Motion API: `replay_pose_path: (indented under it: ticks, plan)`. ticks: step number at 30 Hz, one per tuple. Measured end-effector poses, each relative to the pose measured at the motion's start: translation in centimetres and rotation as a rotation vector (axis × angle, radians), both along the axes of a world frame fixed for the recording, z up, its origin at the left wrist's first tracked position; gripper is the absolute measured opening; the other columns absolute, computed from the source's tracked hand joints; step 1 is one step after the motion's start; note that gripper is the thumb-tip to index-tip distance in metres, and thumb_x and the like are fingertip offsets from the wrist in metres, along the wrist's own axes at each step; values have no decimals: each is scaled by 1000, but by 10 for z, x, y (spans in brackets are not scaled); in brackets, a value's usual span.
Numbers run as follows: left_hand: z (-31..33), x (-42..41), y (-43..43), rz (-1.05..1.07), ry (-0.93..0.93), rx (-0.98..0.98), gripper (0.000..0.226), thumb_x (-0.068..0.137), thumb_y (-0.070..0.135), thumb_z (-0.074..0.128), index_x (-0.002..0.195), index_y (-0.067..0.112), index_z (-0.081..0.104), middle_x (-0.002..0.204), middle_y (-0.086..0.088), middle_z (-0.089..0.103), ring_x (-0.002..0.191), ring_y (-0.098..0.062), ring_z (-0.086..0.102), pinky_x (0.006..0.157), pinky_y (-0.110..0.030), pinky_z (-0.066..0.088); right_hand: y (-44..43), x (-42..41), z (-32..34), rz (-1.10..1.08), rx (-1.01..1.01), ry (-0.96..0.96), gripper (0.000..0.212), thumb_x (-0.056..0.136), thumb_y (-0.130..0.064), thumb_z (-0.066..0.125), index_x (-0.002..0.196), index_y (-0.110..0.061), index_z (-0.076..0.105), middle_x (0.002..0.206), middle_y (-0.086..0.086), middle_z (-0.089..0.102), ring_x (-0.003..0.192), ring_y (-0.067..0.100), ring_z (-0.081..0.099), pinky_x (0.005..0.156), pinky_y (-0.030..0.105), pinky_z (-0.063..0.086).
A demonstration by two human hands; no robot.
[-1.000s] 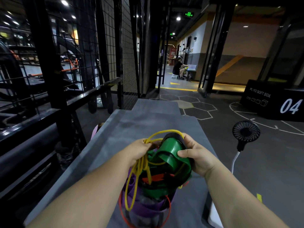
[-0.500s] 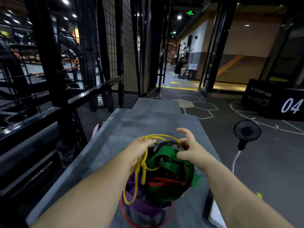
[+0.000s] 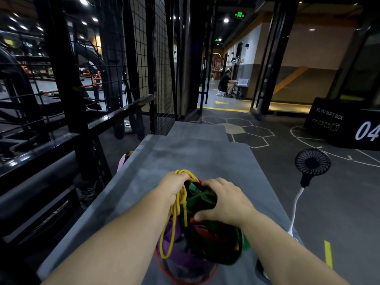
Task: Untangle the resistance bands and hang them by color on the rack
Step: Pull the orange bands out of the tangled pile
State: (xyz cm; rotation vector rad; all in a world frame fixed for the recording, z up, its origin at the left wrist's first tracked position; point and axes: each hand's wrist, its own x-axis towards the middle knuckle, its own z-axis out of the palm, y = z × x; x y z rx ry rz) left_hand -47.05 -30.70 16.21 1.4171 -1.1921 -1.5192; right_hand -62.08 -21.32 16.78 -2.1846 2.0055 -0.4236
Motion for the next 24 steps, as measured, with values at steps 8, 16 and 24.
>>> replay_pose_path:
  ticks: [8,16,24]
  plan:
    - [-2,-8,6,-100,26,113,35,66,24,76,96,5,71,88,-22,72,81,-38,71,77,-63,54,-8,18,-26,-166,-152,313,86,70,-65,64,136,-21,30,124,5,48,113,28,54,92,40,39]
    - [8,3,6,-87,43,166,14,81,23,65,74,11,64,57,-9,59,50,-23,55,61,-31,48,-11,15,-22,-149,-288,323,53,73,-41,63,122,-24,51,113,3,50,109,29,49,86,40,40]
    - [6,7,2,-187,14,151,28,67,28,77,88,11,72,83,-14,70,77,-31,66,79,-44,57,-11,13,-36,-21,-567,352,71,51,-26,78,116,-18,50,106,4,60,81,26,60,65,36,44]
